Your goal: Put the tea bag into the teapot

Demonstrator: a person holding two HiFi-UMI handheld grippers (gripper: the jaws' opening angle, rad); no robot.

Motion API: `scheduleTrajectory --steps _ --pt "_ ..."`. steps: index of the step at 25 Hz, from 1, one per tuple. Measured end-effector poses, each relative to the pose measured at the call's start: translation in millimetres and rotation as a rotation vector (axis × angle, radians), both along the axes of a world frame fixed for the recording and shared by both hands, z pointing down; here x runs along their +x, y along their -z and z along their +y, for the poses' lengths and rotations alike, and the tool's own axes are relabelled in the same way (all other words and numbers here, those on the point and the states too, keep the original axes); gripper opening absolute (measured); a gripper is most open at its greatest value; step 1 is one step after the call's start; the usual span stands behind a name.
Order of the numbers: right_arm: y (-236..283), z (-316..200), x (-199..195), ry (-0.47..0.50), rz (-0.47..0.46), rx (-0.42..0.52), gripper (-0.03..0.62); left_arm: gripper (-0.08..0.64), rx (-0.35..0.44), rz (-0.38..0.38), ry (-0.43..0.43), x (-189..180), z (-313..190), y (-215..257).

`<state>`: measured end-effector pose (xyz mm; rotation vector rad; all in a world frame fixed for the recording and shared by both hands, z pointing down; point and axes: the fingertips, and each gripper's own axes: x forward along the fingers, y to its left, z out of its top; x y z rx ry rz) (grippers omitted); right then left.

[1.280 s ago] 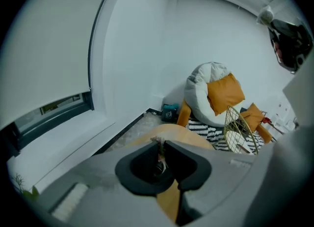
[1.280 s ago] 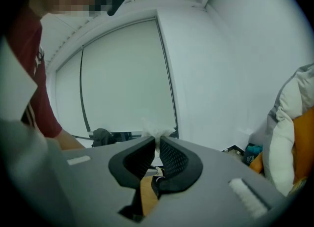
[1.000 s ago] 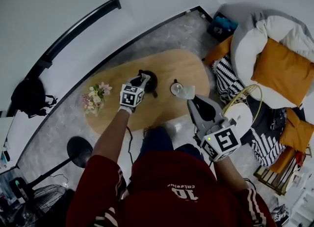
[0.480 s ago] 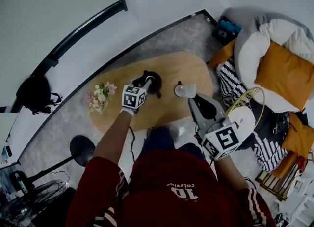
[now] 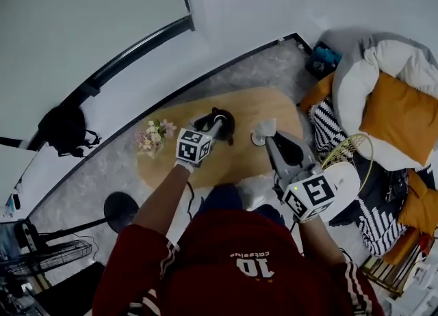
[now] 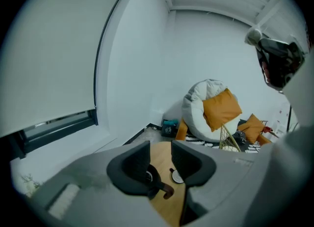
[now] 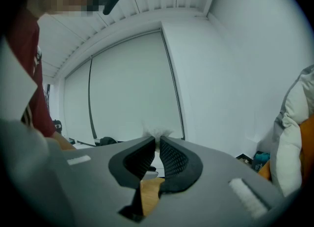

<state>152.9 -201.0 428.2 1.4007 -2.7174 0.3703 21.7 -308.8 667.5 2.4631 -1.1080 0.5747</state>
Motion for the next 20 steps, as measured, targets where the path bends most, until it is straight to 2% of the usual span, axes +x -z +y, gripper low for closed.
scheduleTrajectory --steps 10,20 --pt "24 25 -6 0.043 -0.029 0.048 0.031 0.135 0.176 0.003 0.003 -2 39 88" --pt "37 29 -28 0.078 -0.031 0.069 0.031 0.135 0.274 0.078 0.037 -23 64 151"
